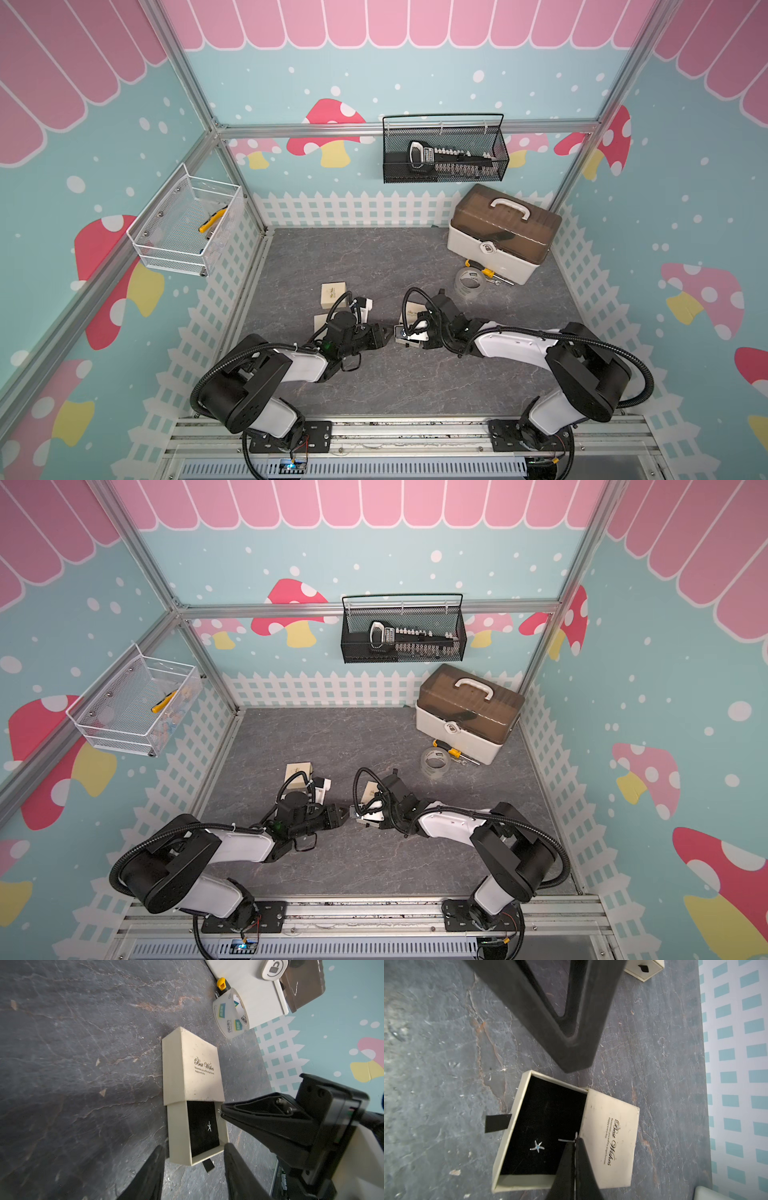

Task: Place the earrings into the drawer-style jewelry box
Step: Pick up the earring from the center of the board, then insert the earring into the inner lining.

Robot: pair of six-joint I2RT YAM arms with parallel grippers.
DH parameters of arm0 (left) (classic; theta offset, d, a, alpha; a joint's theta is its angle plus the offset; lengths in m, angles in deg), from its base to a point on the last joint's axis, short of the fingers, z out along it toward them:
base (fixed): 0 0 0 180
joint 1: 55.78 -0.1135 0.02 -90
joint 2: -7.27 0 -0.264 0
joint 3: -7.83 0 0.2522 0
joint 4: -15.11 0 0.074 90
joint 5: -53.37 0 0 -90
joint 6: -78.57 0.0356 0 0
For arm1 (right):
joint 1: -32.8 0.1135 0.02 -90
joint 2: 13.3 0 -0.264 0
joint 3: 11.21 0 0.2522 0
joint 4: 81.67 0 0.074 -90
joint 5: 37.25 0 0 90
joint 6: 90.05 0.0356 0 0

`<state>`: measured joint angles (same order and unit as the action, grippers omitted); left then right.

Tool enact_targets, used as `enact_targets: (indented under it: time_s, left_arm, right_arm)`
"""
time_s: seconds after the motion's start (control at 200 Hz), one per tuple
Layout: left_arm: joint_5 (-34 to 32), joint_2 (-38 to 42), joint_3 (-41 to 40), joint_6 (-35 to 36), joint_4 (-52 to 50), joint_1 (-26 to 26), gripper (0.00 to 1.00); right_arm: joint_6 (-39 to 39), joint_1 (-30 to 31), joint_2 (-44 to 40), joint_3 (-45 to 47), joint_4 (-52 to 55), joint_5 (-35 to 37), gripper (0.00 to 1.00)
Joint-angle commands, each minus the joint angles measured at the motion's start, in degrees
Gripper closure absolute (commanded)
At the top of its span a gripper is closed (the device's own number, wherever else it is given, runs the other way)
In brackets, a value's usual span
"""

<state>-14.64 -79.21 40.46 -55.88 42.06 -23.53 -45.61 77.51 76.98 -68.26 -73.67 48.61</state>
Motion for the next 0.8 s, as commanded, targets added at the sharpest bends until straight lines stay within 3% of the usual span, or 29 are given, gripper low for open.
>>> enact_targets:
  time_s: [0.0, 0.795]
  left_arm:
    - [1.1, -1.0, 0.7, -0.8, 2.7, -0.7, 0.53]
    - [5.0, -7.6, 3.2, -1.3, 6.6, -0.7, 0.64]
  right_arm:
    - [-1.1, 0.6, 1.3, -1.8, -2.6, 0.1, 1.0]
    - [-5.9, 2.2, 4.5, -2.4, -3.4, 0.9, 1.0]
